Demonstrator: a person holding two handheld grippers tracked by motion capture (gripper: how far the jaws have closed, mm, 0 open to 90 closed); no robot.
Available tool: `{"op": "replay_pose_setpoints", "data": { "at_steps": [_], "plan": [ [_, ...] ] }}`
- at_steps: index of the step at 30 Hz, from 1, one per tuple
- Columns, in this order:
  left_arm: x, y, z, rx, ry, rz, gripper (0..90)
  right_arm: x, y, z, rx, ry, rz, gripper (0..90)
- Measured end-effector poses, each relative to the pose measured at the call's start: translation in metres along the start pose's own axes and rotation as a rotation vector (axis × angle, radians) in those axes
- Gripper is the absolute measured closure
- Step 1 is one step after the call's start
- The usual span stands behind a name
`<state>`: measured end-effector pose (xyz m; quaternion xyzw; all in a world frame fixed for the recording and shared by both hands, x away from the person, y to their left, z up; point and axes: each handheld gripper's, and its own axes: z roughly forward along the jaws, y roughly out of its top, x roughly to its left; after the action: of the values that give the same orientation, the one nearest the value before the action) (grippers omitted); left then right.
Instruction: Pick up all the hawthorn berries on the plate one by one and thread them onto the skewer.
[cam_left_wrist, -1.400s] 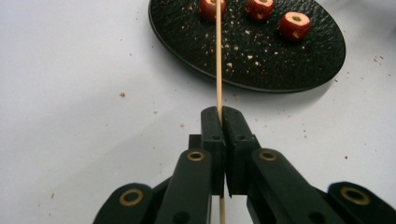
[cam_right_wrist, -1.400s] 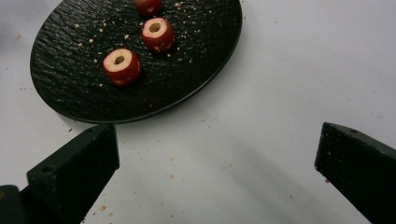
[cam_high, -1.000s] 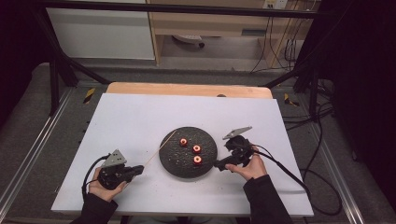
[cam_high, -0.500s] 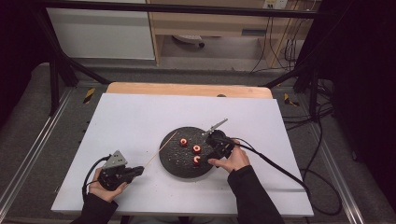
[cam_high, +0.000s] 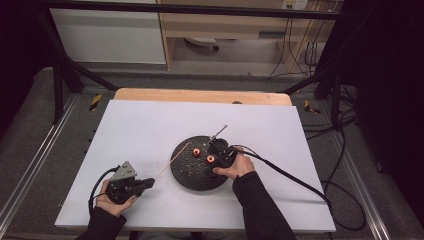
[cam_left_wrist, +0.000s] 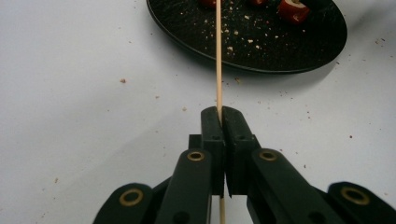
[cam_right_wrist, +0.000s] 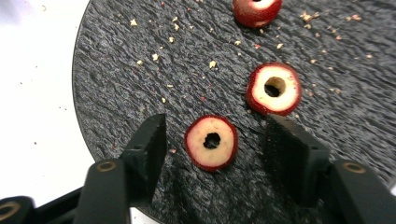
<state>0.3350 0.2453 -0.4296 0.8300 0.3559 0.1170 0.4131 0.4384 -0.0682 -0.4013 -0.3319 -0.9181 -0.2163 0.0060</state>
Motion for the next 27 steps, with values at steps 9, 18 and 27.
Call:
{"op": "replay_pose_setpoints", "data": {
  "at_steps": [9,18,27],
  "plan": [
    [0.0001,0.0,-0.0003,0.0,-0.001,0.001,87.7,-0.0046,0.0031,0.007,0.055,0.032,0.034,53.2],
    [-0.0003,0.0001,0.0002,0.002,-0.002,0.003,87.7,-0.0064,0.0037,0.0078,0.084,0.045,0.04,60.0],
    [-0.0007,0.0006,-0.0003,-0.002,0.0,0.003,87.7,-0.0054,0.0033,0.0024,0.065,0.046,0.049,60.8]
  ]
}}
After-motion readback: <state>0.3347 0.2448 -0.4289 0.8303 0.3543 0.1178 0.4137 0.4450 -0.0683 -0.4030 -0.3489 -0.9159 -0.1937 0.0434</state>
